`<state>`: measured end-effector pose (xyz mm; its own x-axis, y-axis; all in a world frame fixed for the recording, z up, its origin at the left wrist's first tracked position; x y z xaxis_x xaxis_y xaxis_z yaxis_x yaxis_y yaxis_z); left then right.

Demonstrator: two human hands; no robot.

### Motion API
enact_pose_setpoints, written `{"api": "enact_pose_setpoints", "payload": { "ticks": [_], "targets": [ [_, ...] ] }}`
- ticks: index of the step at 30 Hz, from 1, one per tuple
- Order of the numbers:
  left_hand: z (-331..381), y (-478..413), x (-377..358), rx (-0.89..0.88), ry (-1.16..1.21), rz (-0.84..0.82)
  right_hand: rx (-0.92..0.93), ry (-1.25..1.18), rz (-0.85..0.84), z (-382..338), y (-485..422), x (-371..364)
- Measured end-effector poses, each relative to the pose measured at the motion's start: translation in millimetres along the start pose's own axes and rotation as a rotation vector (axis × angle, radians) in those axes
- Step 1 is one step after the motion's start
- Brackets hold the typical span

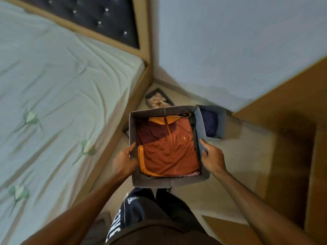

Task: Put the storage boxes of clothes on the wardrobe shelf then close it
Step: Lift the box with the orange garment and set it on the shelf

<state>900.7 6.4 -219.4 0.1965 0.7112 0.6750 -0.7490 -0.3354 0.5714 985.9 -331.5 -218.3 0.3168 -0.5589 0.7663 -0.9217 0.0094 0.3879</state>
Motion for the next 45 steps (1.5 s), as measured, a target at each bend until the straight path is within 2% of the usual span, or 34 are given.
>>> {"api": "enact_pose_setpoints", "payload": {
  "ticks": [9,14,22,28,33,38,45],
  "targets": [
    [227.8,-82.5,-26.1,-0.416,-0.181,-0.187,-0.322,-0.127,0.303,77.0,-13.0,119.0],
    [373.2,-84.8,-62.1,-0.675,-0.292,-0.283,-0.450,-0.254,0.584,126.4,5.3,194.9],
    [576.3,-12.7,-156.3,-0.999,-0.288,-0.392,-0.634,-0.333,0.973,204.3,74.6,323.2],
    [698.6,82.0,-239.2,-1.206,-0.247,-0.516,-0.721,-0.308,1.150,277.1,128.2,407.4],
    [778.6,164.8,-310.7,-1.328,-0.204,-0.690,-0.790,-0.292,1.284,340.5,180.0,469.1],
    [825.8,235.3,-379.4,-1.469,-0.246,-0.703,-0.889,-0.317,1.382,397.4,231.4,494.7],
    [868.6,326.9,-497.8,-1.661,-0.403,-0.775,-1.144,-0.286,1.390,473.5,299.8,498.7]
  ]
}}
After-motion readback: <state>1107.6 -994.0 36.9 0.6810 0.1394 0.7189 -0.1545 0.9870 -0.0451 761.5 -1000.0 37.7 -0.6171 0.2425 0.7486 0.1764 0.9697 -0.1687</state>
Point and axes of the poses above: each hand's wrist, its own y-axis away from the middle knuckle, its own x-axis out of the back of the hand, z = x × y, the point moved 10 cm from there along -y, towards the middle knuckle, and after that the axes turned 2 degrees about -y, right-handed, at the moved point
